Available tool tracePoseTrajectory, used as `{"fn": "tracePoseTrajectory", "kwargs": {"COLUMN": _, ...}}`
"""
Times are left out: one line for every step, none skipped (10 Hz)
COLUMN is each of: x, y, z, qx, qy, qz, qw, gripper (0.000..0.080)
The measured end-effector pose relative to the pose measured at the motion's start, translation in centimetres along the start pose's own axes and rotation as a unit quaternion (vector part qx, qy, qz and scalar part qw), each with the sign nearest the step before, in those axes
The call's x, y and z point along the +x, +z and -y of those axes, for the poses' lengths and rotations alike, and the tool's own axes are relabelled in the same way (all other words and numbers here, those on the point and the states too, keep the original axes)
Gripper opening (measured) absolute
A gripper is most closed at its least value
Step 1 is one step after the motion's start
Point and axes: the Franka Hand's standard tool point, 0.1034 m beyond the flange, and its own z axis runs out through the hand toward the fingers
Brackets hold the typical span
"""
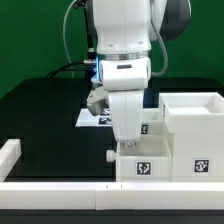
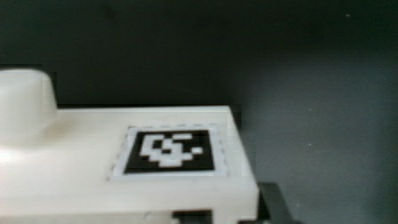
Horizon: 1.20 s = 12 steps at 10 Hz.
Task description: Assemble drawer
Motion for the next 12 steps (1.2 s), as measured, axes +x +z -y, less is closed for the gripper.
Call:
{"fn": "tracePoseTrajectory", "kwargs": {"x": 0.0, "y": 0.0, "z": 0.0, "qx": 0.0, "qy": 0.0, "qz": 0.0, "qw": 1.0, "gripper": 0.0038}}
{"fn": "tracePoseTrajectory", "kwargs": {"x": 0.0, "y": 0.0, "z": 0.0, "qx": 0.0, "qy": 0.0, "qz": 0.0, "qw": 1.0, "gripper": 0.0038}}
{"fn": "tracePoseTrajectory", "kwargs": {"x": 0.0, "y": 0.0, "z": 0.0, "qx": 0.0, "qy": 0.0, "qz": 0.0, "qw": 1.0, "gripper": 0.0038}}
{"fn": "tracePoseTrajectory", "kwargs": {"x": 0.0, "y": 0.0, "z": 0.0, "qx": 0.001, "qy": 0.0, "qz": 0.0, "qw": 1.0, "gripper": 0.0038}}
{"fn": "tracePoseTrajectory", "kwargs": {"x": 0.2, "y": -0.5, "z": 0.1, "qx": 0.01, "qy": 0.0, "qz": 0.003, "qw": 1.0, "gripper": 0.0038}}
{"fn": "tracePoseTrajectory", "kwargs": {"x": 0.2, "y": -1.1, "z": 0.0, "qx": 0.015, "qy": 0.007, "qz": 0.006, "qw": 1.0, "gripper": 0.0038}}
{"fn": "tracePoseTrajectory", "kwargs": {"x": 0.6, "y": -1.4, "z": 0.0, "qx": 0.016, "qy": 0.018, "qz": 0.007, "qw": 1.0, "gripper": 0.0038}}
{"fn": "tracePoseTrajectory", "kwargs": {"x": 0.9, "y": -1.2, "z": 0.4, "qx": 0.02, "qy": 0.033, "qz": 0.008, "qw": 0.999, "gripper": 0.0038}}
{"fn": "tracePoseTrajectory", "kwargs": {"x": 1.1, "y": -1.2, "z": 0.5, "qx": 0.023, "qy": 0.042, "qz": 0.009, "qw": 0.999, "gripper": 0.0038}}
{"fn": "tracePoseTrajectory", "kwargs": {"x": 1.3, "y": -1.1, "z": 0.6, "qx": 0.024, "qy": 0.052, "qz": 0.009, "qw": 0.998, "gripper": 0.0038}}
{"fn": "tracePoseTrajectory", "kwargs": {"x": 1.7, "y": -0.7, "z": 0.8, "qx": 0.027, "qy": 0.073, "qz": 0.009, "qw": 0.997, "gripper": 0.0038}}
{"fn": "tracePoseTrajectory", "kwargs": {"x": 2.1, "y": -0.4, "z": 1.1, "qx": 0.031, "qy": 0.089, "qz": 0.01, "qw": 0.996, "gripper": 0.0038}}
